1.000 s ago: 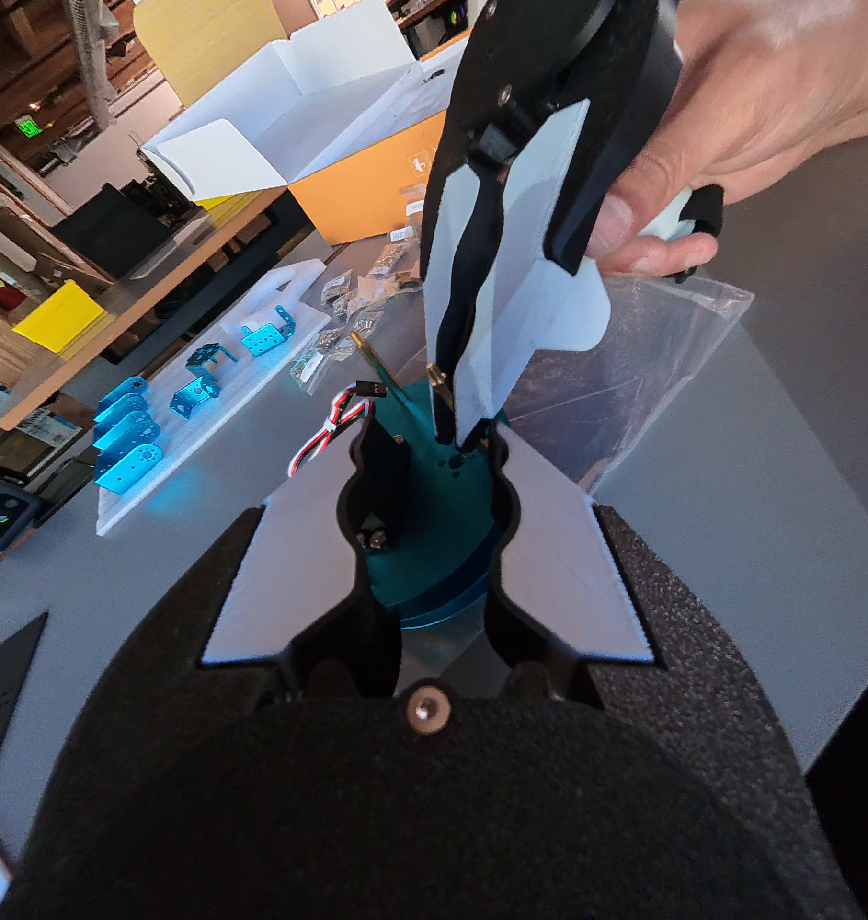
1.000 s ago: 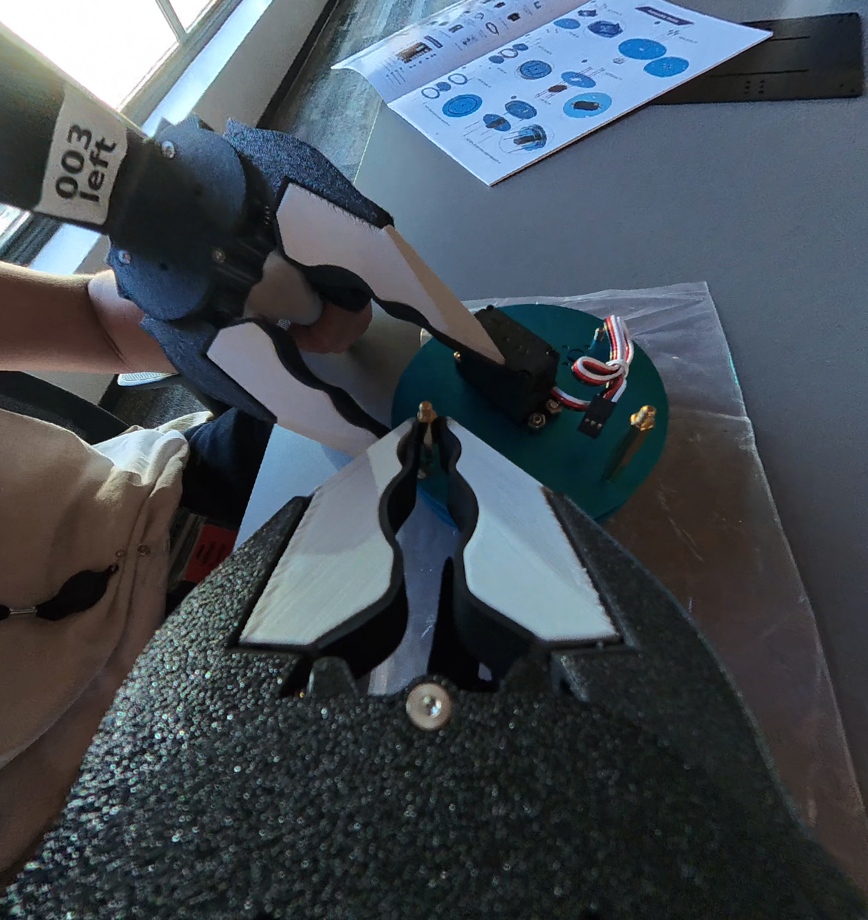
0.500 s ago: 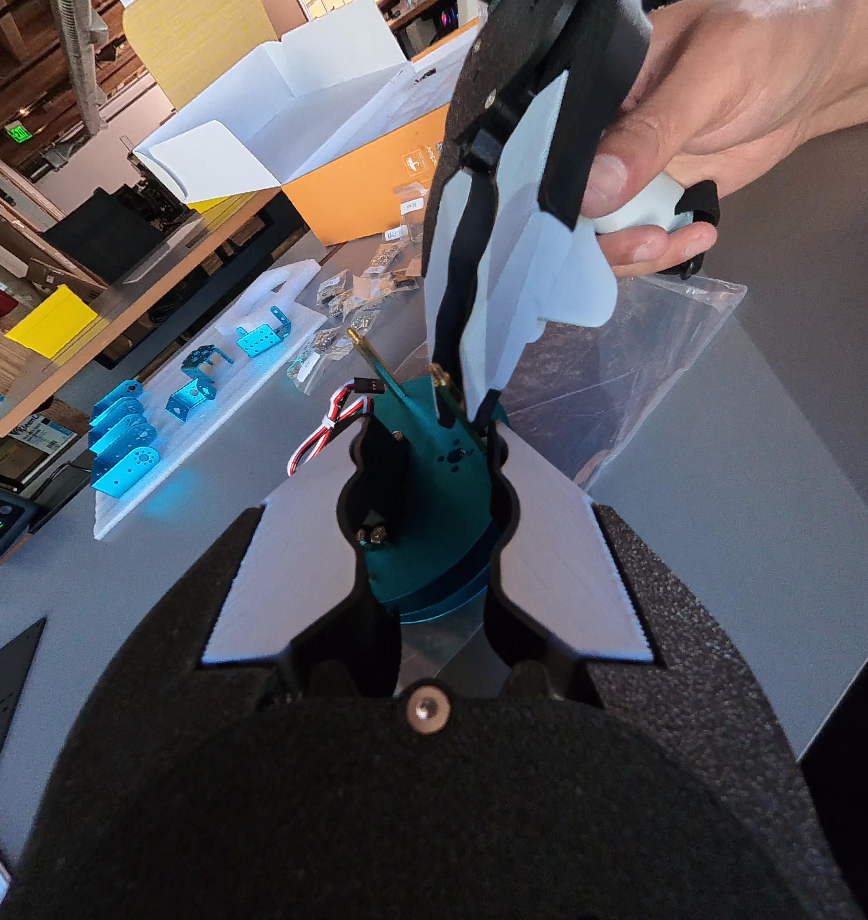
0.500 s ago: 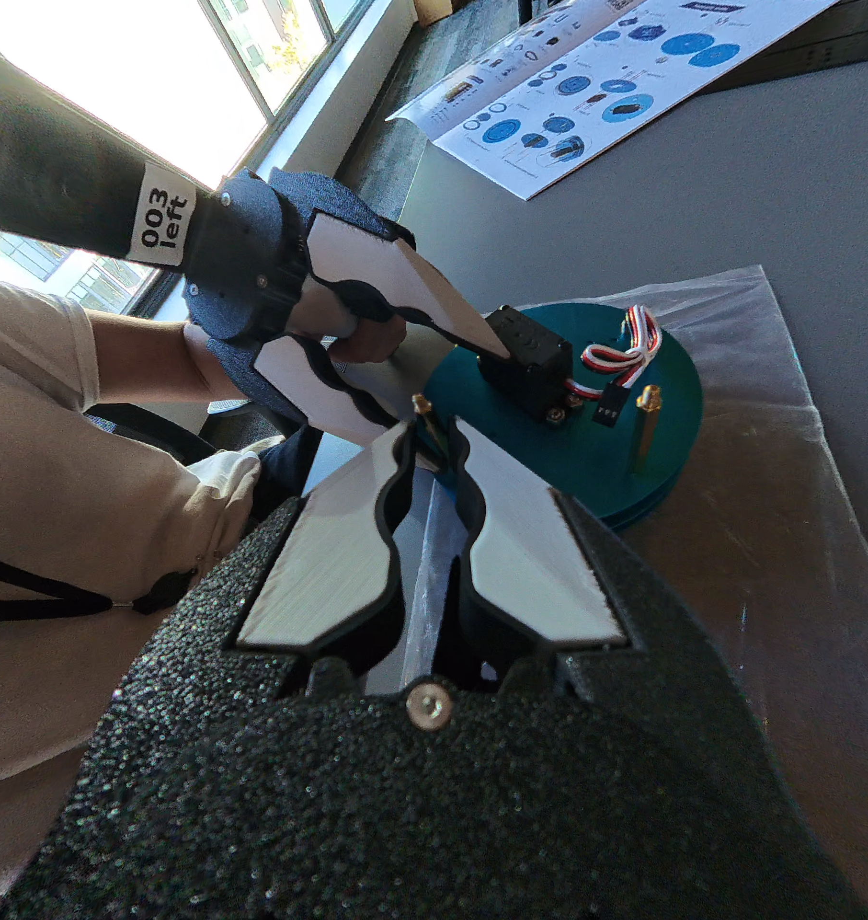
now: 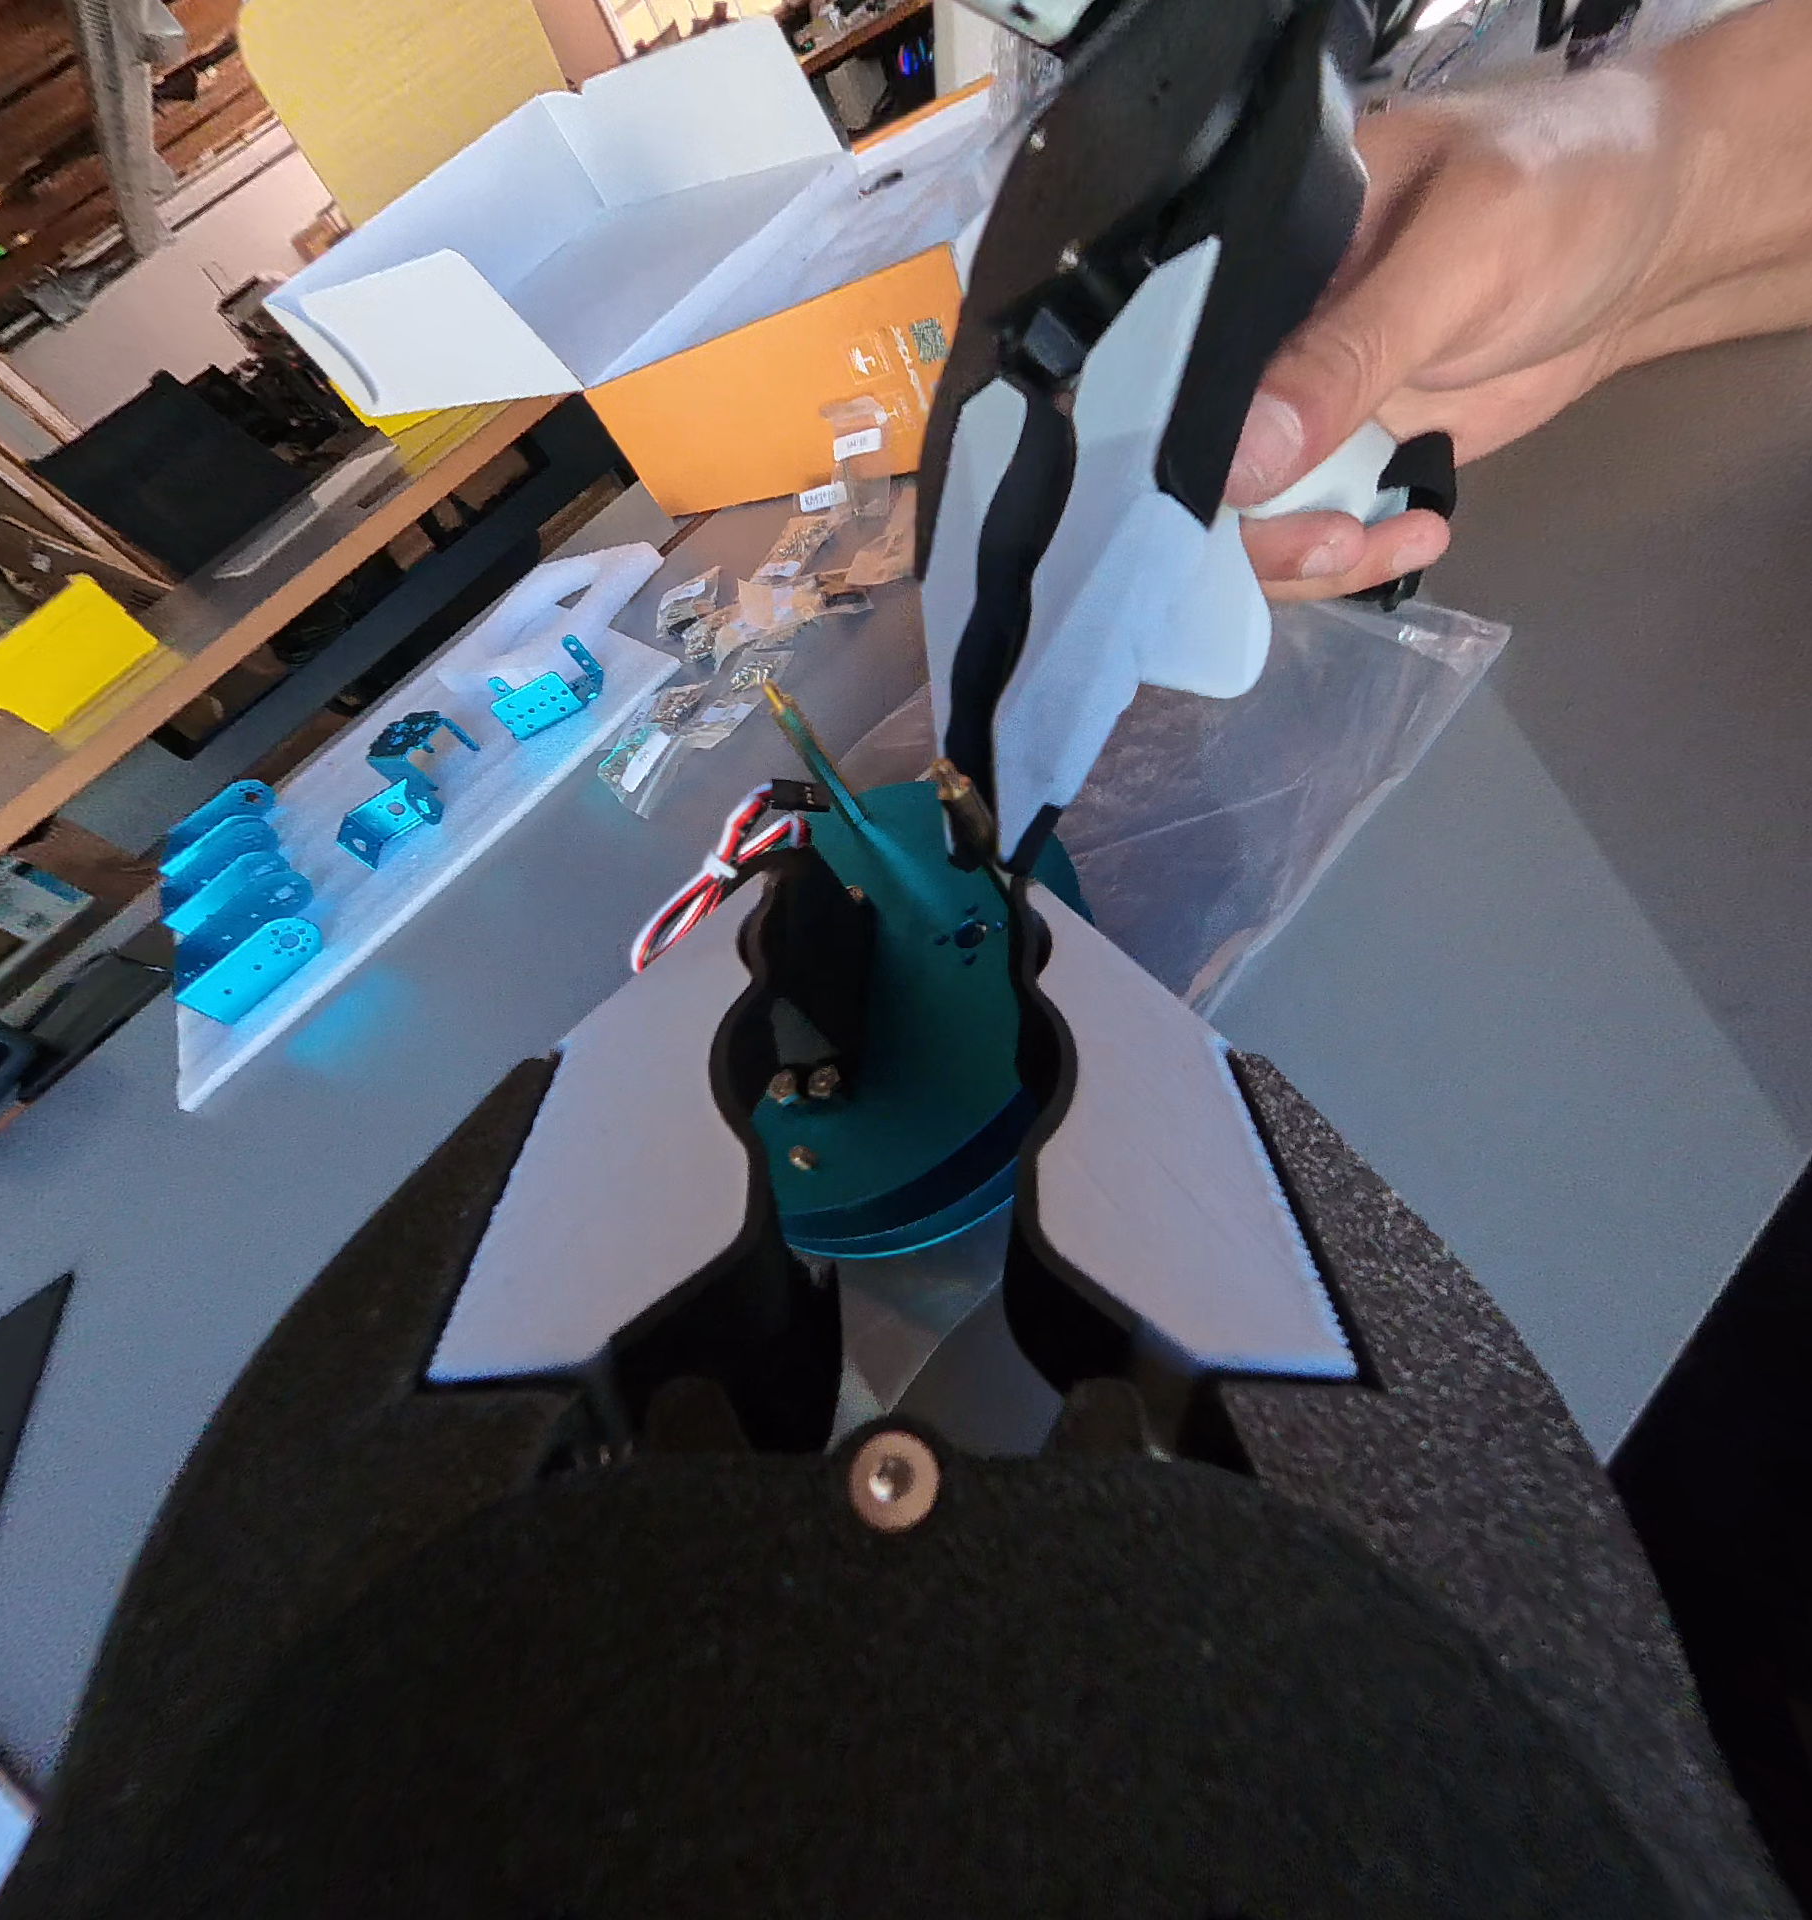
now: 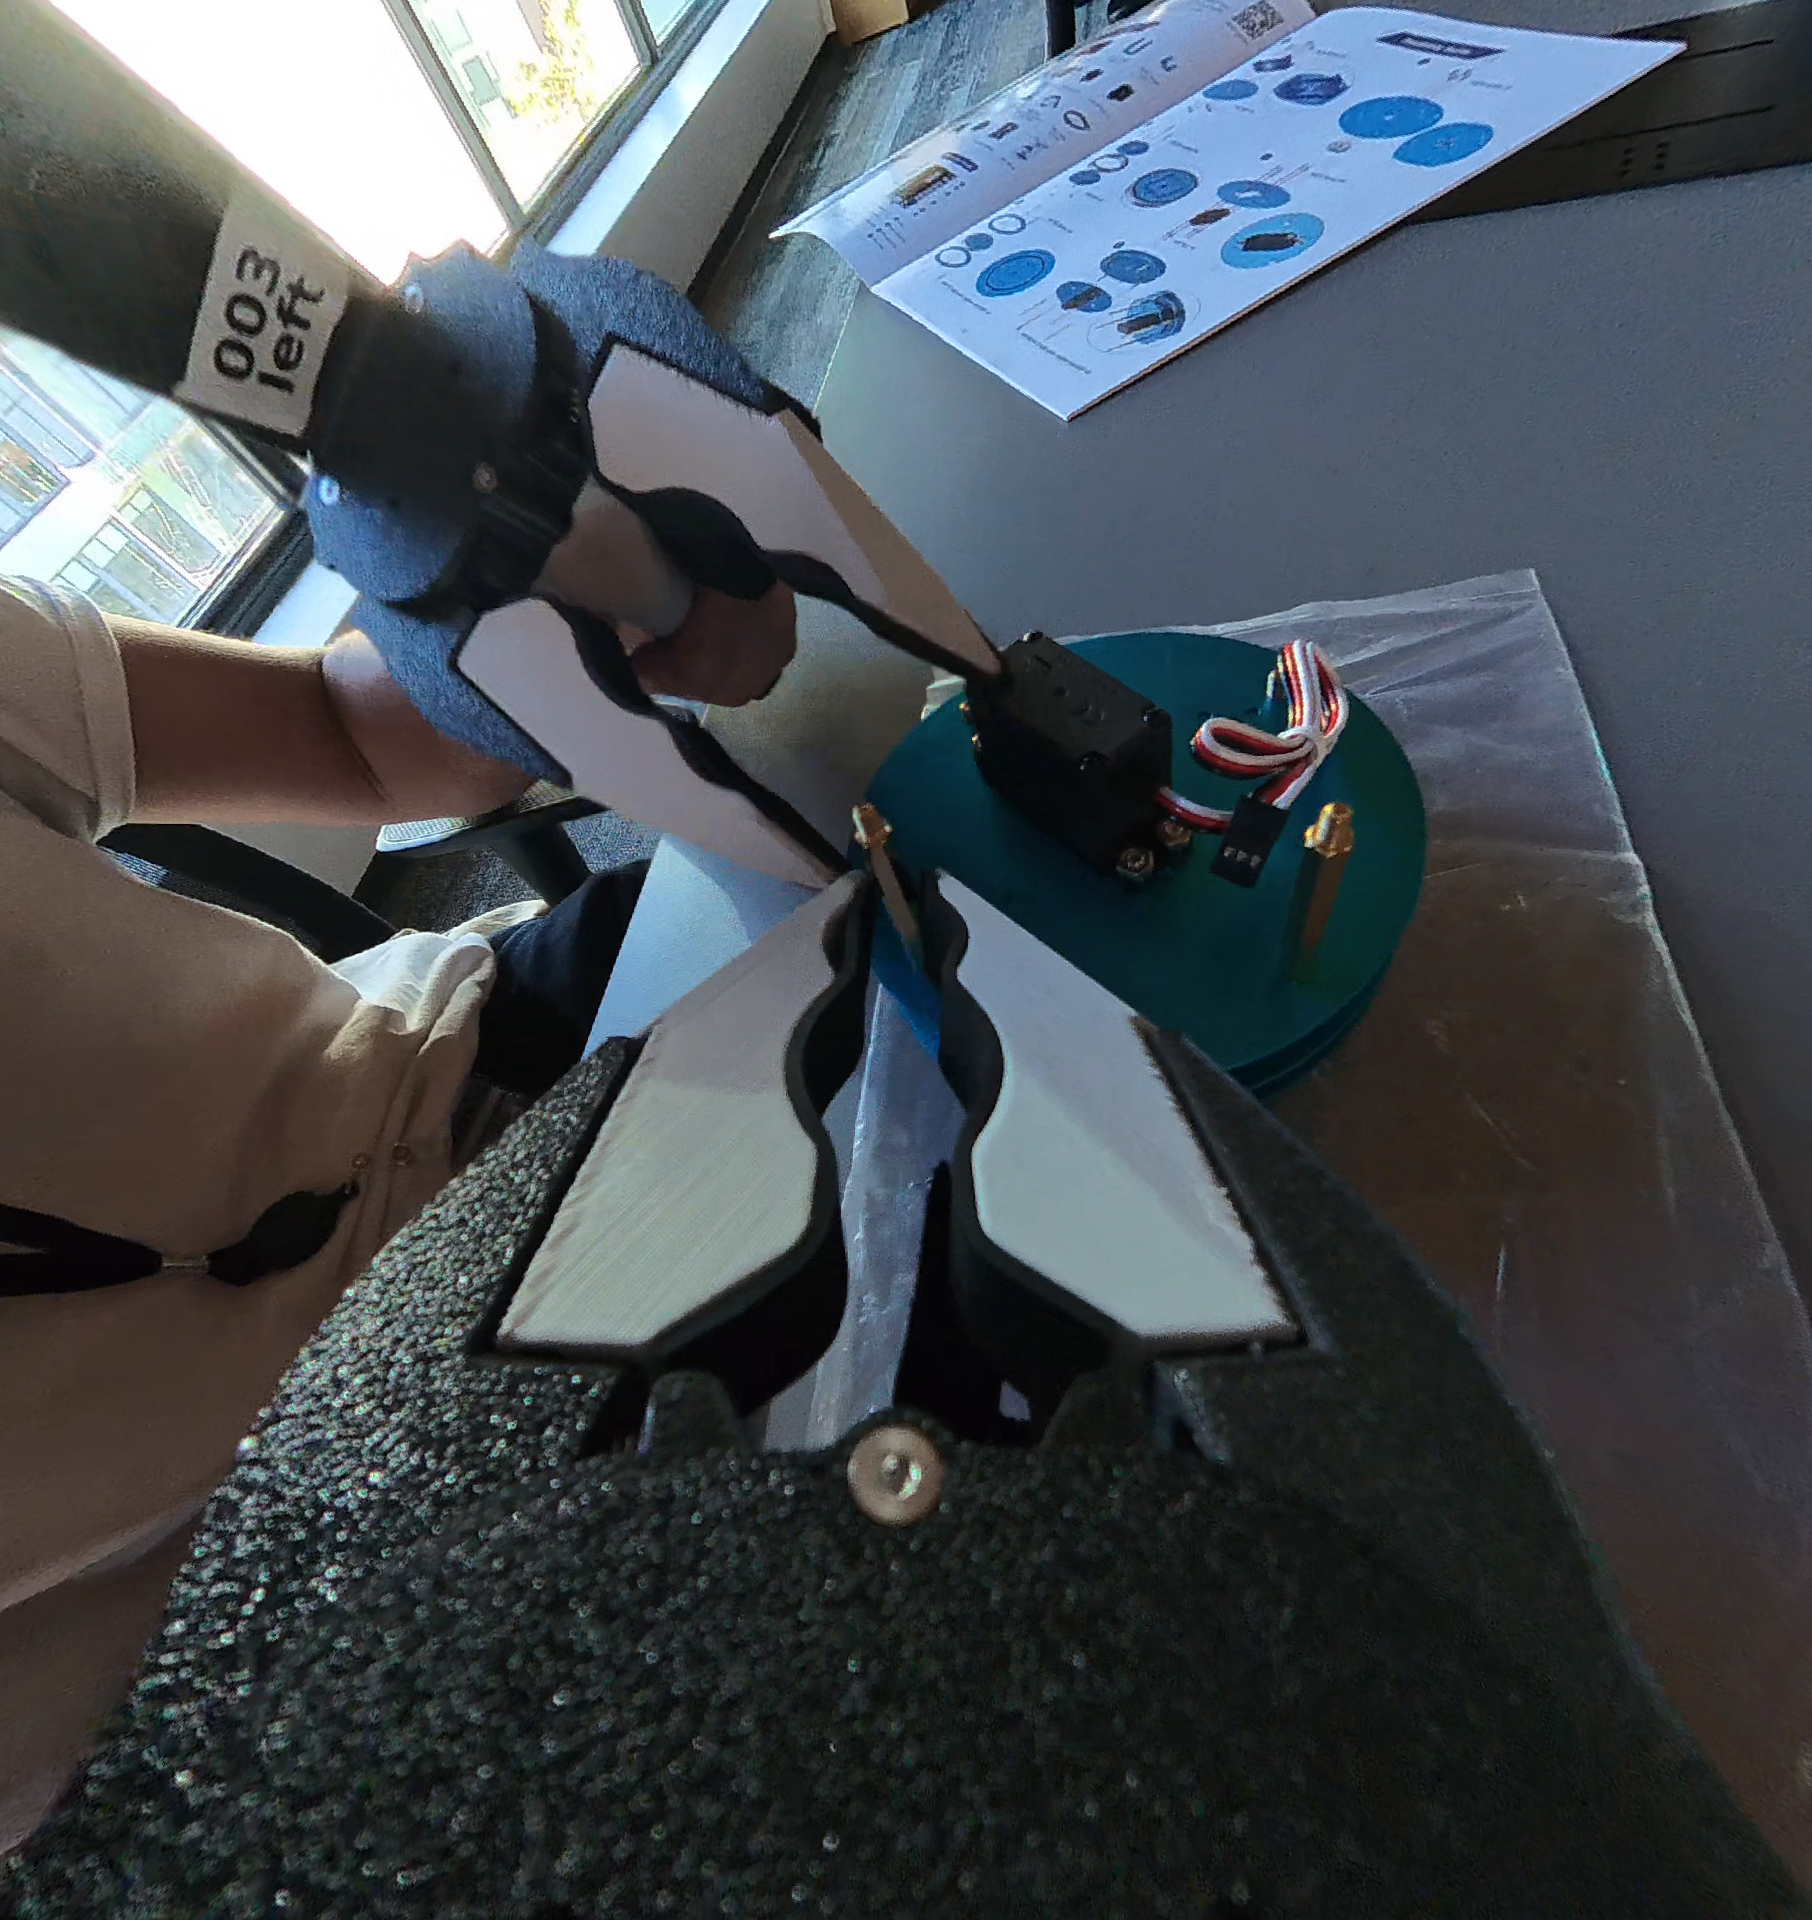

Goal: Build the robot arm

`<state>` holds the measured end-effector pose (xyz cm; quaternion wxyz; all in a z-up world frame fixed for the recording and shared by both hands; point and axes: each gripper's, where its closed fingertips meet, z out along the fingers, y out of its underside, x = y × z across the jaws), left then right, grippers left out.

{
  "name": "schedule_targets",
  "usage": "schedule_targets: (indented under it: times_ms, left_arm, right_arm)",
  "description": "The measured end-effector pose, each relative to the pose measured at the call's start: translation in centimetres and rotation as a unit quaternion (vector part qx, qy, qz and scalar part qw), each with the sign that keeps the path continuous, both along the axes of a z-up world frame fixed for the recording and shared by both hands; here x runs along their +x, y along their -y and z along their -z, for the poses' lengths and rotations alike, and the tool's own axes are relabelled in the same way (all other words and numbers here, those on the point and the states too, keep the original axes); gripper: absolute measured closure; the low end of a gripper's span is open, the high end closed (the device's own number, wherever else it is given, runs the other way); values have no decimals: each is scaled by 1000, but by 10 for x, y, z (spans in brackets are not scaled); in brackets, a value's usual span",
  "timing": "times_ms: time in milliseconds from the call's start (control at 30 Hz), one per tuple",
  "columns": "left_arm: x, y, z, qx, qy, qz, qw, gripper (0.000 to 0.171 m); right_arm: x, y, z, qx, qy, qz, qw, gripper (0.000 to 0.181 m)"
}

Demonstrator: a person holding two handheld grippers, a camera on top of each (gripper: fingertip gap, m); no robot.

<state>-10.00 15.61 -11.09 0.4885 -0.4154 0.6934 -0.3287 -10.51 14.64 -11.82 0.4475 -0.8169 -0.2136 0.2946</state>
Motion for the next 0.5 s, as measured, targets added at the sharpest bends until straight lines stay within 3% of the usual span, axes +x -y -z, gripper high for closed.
schedule_targets:
  times_ms: [200, 500]
  left_arm:
    - [-4, 15, -25, -134, 2, 61, 989, 150]
    - [9, 20, -14, -142, -39, 56, 988, 162]
  right_arm:
    - [0, -1, 1, 24, 51, 7, 998, 175]
    - [2, 1, 2, 33, 78, 17, 996, 176]
